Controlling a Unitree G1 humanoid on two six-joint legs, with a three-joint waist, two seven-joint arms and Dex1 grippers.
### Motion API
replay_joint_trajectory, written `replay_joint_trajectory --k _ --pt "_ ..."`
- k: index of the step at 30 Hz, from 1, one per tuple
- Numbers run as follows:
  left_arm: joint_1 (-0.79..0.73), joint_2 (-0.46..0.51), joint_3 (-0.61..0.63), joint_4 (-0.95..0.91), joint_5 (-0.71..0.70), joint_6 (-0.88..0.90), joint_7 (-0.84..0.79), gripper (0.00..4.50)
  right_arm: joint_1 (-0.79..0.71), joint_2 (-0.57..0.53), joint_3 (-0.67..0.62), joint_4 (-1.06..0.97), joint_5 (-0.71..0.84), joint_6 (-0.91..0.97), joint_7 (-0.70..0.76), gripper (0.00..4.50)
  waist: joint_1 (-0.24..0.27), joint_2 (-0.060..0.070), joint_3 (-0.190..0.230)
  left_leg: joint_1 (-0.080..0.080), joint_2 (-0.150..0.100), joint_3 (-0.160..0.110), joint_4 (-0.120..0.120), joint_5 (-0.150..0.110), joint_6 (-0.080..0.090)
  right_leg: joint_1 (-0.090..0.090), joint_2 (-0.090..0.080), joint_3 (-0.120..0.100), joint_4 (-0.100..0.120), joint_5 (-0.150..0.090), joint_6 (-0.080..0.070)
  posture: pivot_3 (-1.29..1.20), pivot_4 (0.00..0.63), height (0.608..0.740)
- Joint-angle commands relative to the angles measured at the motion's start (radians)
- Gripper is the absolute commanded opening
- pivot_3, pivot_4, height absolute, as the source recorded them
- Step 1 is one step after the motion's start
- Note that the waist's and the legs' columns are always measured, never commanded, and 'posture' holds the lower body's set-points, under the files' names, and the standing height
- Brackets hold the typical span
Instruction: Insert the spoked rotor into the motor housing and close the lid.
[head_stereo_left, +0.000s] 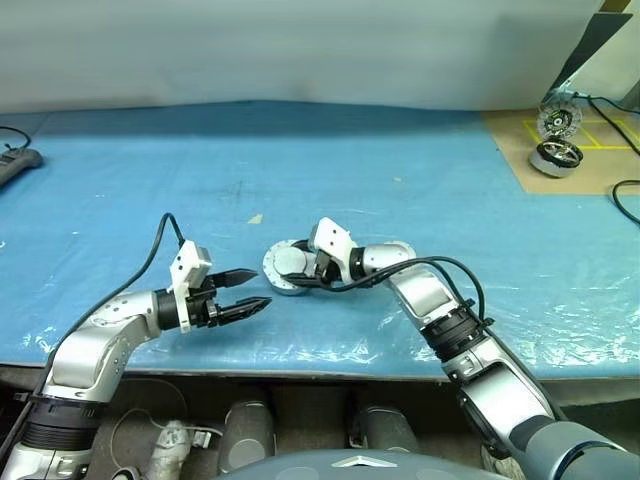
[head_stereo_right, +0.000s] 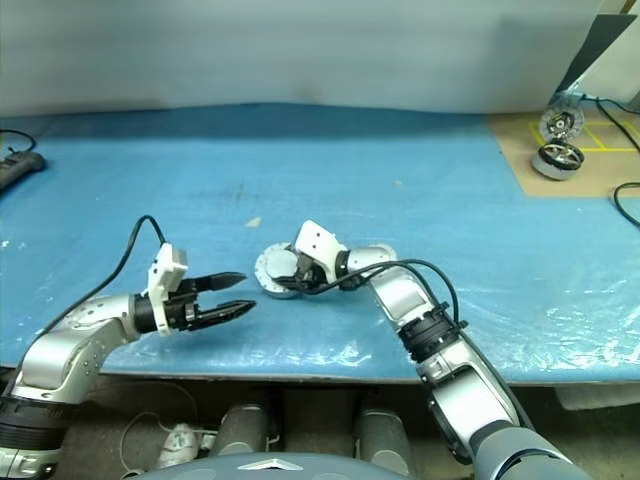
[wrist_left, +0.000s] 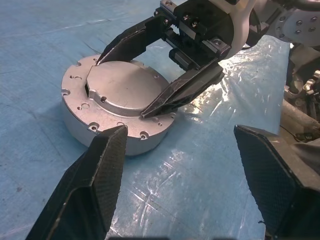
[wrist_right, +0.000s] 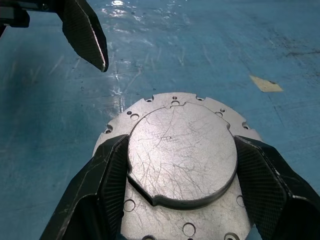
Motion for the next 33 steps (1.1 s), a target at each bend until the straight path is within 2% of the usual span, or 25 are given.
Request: replay_joint_trajectory --k 1,8,13,16,19,22,30,31,33 --pt "-0.017 0.003 0.007 -0.017 -0.002 -0.006 0.004 3.66 0.023 -0.041 0.009 0.126 -0.073 0.027 -0.038 2.95 0.001 0.000 0.000 0.000 0.000 0.000 0.000 0.000 0.000 0.000 0.000 0.000 0.000 0.000 0.000 0.00 0.150 0.740" --pt "-0.028 -0.002 -0.001 -0.049 -0.007 0.012 0.029 3.66 0.021 -0.052 -0.003 0.098 -0.051 0.040 0.014 2.95 0.007 0.000 0.000 -0.001 -0.001 0.000 -0.001 0.000 0.000 0.000 0.000 0.001 -0.001 0.000 0.000 0.00 0.150 0.740" --pt "-0.095 -0.055 -0.021 0.059 0.092 -0.102 0.087 3.66 0.071 -0.059 0.015 0.041 -0.037 0.065 0.053 2.95 0.017 0.002 -0.002 -0.003 -0.001 0.000 -0.002 0.000 0.000 -0.001 0.000 0.001 -0.003 0.000 0.000 0.00 0.150 0.740" --pt "-0.065 -0.128 -0.064 -0.003 0.120 -0.125 0.151 3.66 0.080 -0.054 0.003 0.022 -0.035 0.077 0.039 2.95 0.018 0.002 -0.004 -0.005 -0.001 0.000 -0.004 0.000 0.000 -0.001 0.000 0.000 -0.008 0.003 -0.006 0.00 0.150 0.740" --pt "-0.053 -0.159 -0.090 0.003 0.167 -0.168 0.179 3.66 0.083 -0.051 -0.005 0.017 -0.038 0.083 0.028 2.95 0.017 0.000 -0.006 -0.007 -0.001 0.000 -0.007 -0.001 0.000 -0.001 0.000 0.000 -0.014 0.004 -0.006 0.00 0.150 0.740" --pt "-0.052 -0.168 -0.091 0.050 0.190 -0.217 0.173 3.06 0.084 -0.053 -0.005 0.013 -0.040 0.086 0.023 2.95 0.017 0.000 -0.006 -0.007 0.000 0.000 -0.008 -0.001 0.000 -0.002 0.001 -0.002 -0.013 0.004 -0.006 0.00 0.150 0.740" --pt "-0.075 -0.191 -0.078 0.140 0.209 -0.287 0.187 0.23 0.100 -0.056 -0.006 0.002 -0.041 0.092 0.014 2.95 0.023 0.000 -0.007 -0.006 -0.001 0.000 -0.008 -0.001 0.000 0.000 0.000 -0.001 -0.013 0.003 -0.005 0.00 0.150 0.740" --pt "-0.077 -0.193 -0.084 0.148 0.225 -0.291 0.202 0.03 0.102 -0.056 -0.005 0.001 -0.041 0.093 0.014 2.95 0.023 0.000 -0.007 -0.006 -0.001 0.000 -0.008 -0.001 0.000 0.000 0.000 -0.001 -0.013 0.003 -0.005 0.00 0.150 0.740" --pt "-0.070 -0.198 -0.093 0.140 0.216 -0.289 0.187 0.03 0.102 -0.056 -0.005 -0.002 -0.042 0.094 0.015 2.95 0.023 0.000 -0.007 -0.006 -0.001 0.000 -0.008 -0.001 0.000 -0.001 0.000 -0.001 -0.013 0.003 -0.005 0.00 0.150 0.740"
